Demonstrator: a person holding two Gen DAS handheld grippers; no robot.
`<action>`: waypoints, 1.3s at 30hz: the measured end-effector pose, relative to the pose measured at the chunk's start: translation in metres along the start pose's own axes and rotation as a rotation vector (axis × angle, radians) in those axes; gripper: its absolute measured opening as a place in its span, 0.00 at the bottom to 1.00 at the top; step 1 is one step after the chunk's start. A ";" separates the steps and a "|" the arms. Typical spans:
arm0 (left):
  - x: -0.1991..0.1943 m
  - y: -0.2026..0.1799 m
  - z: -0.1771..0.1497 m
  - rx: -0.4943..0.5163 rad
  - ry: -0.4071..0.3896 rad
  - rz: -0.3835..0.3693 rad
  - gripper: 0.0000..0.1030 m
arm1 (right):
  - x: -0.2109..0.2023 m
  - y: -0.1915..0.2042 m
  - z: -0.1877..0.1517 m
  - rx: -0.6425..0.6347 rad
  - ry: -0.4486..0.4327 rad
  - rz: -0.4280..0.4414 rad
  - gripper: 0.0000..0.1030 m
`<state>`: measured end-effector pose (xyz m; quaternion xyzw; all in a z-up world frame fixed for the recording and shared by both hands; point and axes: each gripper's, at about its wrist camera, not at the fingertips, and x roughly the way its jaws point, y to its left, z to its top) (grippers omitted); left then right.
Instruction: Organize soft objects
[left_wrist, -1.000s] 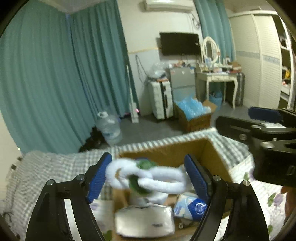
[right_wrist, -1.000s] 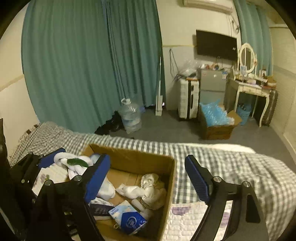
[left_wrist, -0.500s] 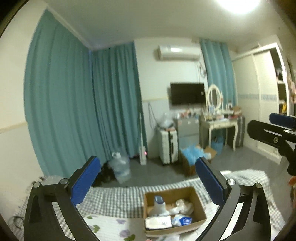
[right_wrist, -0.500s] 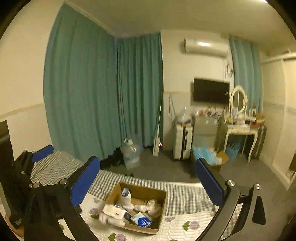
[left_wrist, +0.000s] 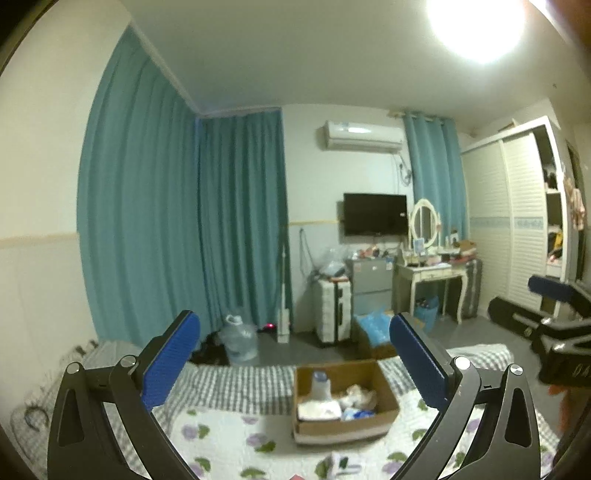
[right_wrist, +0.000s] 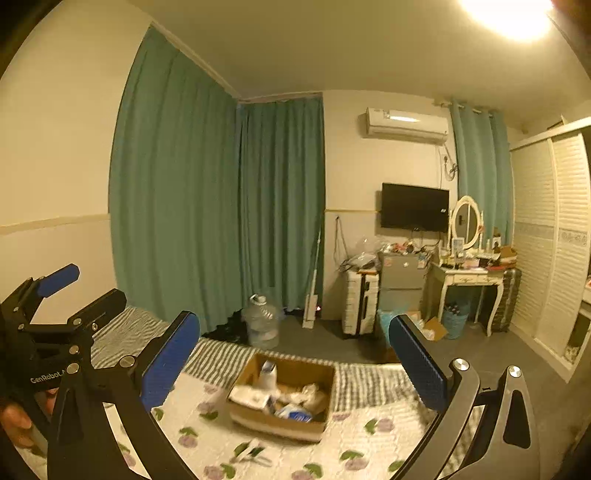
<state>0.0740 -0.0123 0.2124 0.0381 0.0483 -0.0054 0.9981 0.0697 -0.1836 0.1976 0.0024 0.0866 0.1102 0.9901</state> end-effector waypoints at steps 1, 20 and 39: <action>-0.001 0.002 -0.009 -0.008 0.004 0.005 1.00 | 0.003 0.002 -0.011 0.005 0.006 0.002 1.00; 0.077 0.017 -0.156 -0.085 0.241 0.085 1.00 | 0.135 0.001 -0.155 0.019 0.292 0.013 1.00; 0.169 0.042 -0.297 -0.053 0.635 0.148 1.00 | 0.282 0.037 -0.310 -0.022 0.724 0.235 1.00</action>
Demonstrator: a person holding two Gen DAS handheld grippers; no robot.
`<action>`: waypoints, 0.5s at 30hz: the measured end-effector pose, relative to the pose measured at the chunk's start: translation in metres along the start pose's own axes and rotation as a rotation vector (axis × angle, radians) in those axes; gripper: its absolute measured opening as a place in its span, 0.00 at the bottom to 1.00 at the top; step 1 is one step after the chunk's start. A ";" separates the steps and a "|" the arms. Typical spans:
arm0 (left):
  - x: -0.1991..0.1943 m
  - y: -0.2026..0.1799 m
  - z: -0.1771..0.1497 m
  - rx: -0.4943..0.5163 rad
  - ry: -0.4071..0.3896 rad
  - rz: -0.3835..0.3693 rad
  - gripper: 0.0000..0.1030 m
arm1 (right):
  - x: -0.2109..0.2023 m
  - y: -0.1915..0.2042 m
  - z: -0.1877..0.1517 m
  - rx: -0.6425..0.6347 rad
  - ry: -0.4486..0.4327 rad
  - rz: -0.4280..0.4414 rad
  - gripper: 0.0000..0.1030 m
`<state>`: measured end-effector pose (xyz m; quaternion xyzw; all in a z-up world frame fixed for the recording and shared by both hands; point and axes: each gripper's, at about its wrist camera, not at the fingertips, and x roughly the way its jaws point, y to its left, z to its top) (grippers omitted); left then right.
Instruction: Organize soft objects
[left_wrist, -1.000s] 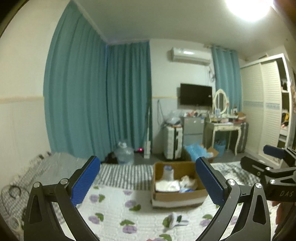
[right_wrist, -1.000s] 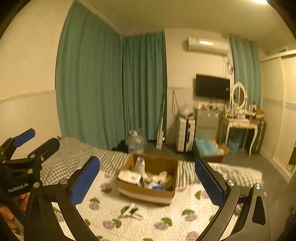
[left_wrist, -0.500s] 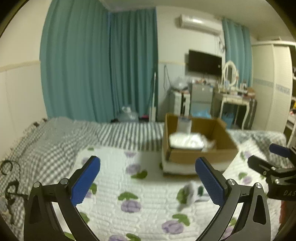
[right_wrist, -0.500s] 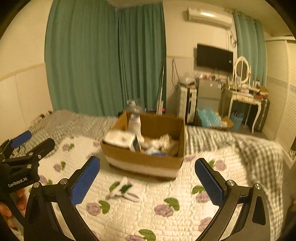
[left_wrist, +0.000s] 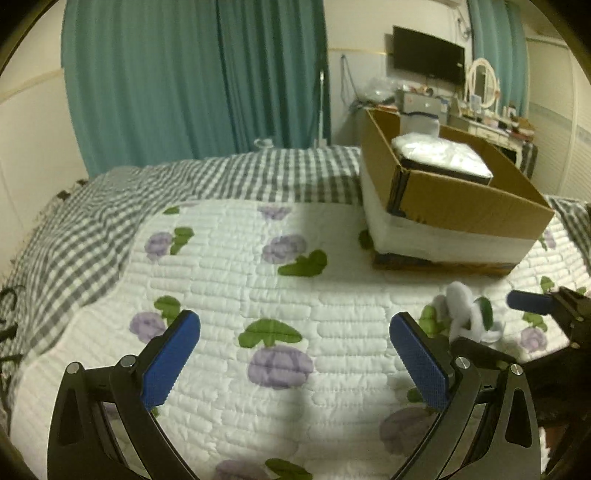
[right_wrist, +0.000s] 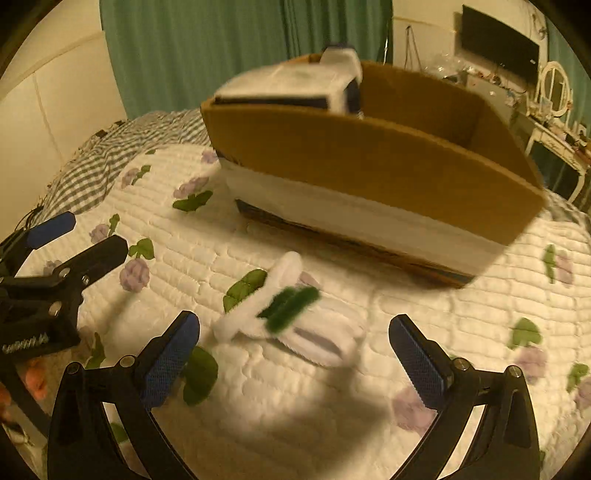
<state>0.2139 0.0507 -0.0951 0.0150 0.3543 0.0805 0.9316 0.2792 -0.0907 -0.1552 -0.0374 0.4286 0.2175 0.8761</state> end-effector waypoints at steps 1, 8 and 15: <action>0.001 -0.001 0.000 0.001 0.003 0.003 1.00 | 0.004 -0.002 0.002 0.008 0.008 -0.001 1.00; 0.001 -0.008 -0.005 0.043 0.006 0.008 1.00 | 0.010 -0.007 0.000 0.018 0.049 0.007 0.63; -0.016 -0.014 0.004 0.062 -0.018 -0.003 1.00 | -0.063 -0.010 0.011 0.017 -0.073 -0.015 0.61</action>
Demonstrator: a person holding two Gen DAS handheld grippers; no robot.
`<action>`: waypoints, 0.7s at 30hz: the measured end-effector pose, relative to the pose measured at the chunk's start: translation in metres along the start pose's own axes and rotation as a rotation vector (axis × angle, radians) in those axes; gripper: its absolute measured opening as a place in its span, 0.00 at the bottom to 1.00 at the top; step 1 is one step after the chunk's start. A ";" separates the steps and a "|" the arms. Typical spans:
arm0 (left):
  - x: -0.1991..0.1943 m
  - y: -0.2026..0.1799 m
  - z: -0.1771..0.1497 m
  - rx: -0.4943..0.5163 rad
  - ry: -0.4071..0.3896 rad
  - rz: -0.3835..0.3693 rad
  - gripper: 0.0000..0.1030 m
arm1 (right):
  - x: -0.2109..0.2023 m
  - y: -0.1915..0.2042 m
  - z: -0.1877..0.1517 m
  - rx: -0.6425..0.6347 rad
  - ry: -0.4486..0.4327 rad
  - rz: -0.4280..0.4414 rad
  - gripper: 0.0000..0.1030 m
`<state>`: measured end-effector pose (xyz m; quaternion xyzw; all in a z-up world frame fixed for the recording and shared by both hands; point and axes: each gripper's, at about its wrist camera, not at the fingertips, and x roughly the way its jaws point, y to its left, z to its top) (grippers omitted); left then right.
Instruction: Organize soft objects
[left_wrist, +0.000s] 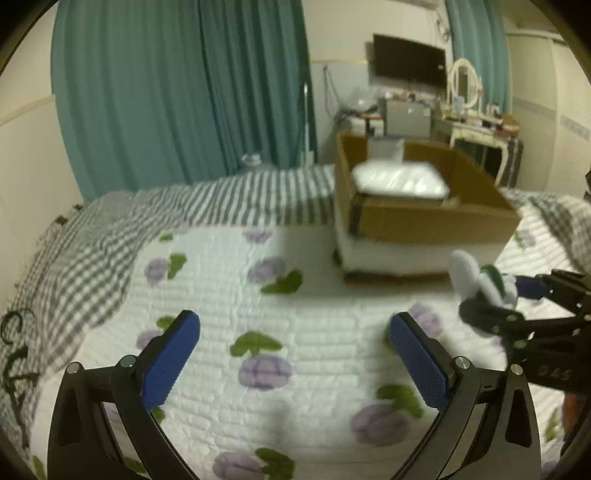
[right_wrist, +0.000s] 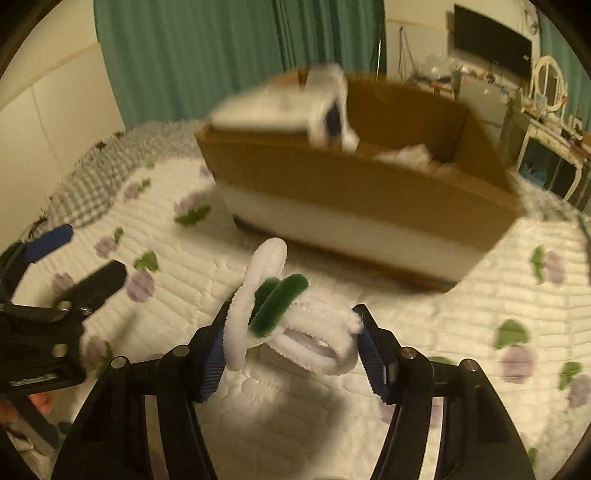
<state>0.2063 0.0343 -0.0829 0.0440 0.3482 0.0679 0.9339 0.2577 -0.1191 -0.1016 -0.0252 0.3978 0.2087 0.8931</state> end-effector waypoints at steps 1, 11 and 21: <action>-0.006 -0.001 0.003 0.000 -0.010 -0.006 1.00 | -0.012 -0.001 0.005 -0.001 -0.019 -0.010 0.61; -0.046 -0.021 0.074 -0.013 -0.132 -0.019 1.00 | -0.086 -0.025 0.079 -0.038 -0.176 -0.087 0.61; 0.005 -0.033 0.130 0.013 -0.185 -0.021 1.00 | -0.004 -0.062 0.146 -0.046 -0.129 -0.123 0.63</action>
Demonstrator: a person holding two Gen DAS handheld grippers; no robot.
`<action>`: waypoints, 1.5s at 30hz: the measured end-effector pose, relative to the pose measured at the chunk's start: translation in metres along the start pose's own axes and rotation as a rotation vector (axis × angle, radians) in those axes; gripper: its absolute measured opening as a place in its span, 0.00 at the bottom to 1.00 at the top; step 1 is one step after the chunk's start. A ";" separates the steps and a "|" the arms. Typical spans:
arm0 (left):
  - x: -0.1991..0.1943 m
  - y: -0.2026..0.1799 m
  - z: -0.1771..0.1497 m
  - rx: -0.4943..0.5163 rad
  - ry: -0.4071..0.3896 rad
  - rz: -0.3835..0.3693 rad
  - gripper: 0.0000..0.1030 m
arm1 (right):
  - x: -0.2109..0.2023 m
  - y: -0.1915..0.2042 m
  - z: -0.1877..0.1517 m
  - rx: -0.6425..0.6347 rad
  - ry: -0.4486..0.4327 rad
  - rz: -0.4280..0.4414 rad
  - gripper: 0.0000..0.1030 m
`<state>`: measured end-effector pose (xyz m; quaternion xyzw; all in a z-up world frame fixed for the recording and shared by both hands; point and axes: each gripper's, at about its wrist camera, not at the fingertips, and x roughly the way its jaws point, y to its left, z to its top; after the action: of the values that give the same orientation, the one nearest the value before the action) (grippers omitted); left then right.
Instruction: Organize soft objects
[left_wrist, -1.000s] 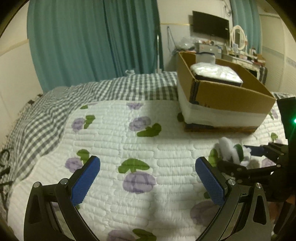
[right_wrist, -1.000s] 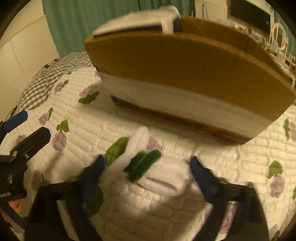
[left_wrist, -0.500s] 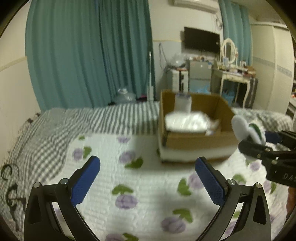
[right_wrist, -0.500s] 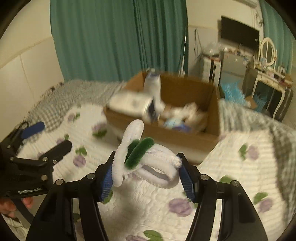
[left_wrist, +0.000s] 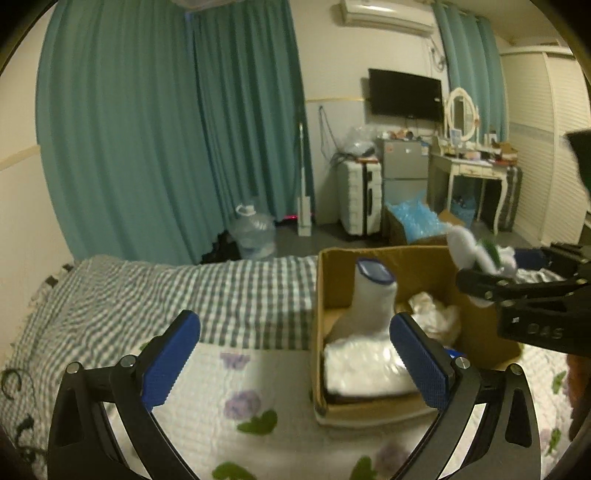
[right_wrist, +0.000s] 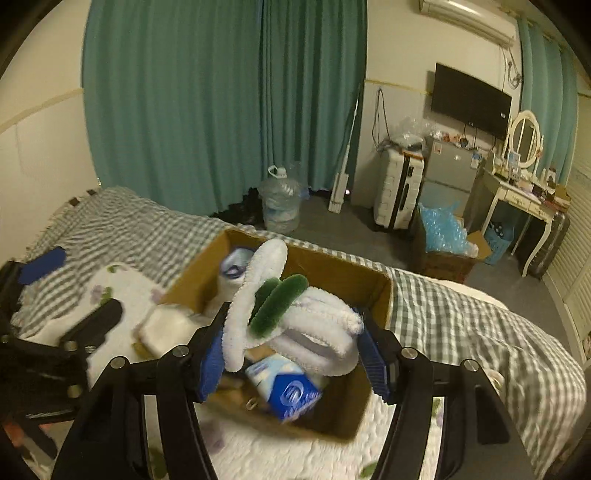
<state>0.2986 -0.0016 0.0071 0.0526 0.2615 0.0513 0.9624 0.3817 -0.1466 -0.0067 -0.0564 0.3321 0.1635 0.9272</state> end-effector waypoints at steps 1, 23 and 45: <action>0.008 0.000 0.001 -0.002 0.002 0.004 1.00 | 0.015 -0.004 0.000 0.013 0.011 0.010 0.66; -0.127 0.012 0.052 -0.025 -0.260 0.018 1.00 | -0.217 0.015 0.042 0.020 -0.287 -0.108 1.00; -0.220 0.044 -0.034 -0.090 -0.326 -0.039 1.00 | -0.257 0.074 -0.114 0.005 -0.468 -0.163 1.00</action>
<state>0.0895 0.0169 0.0928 0.0120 0.1006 0.0352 0.9942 0.1019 -0.1696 0.0684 -0.0415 0.1030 0.0957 0.9892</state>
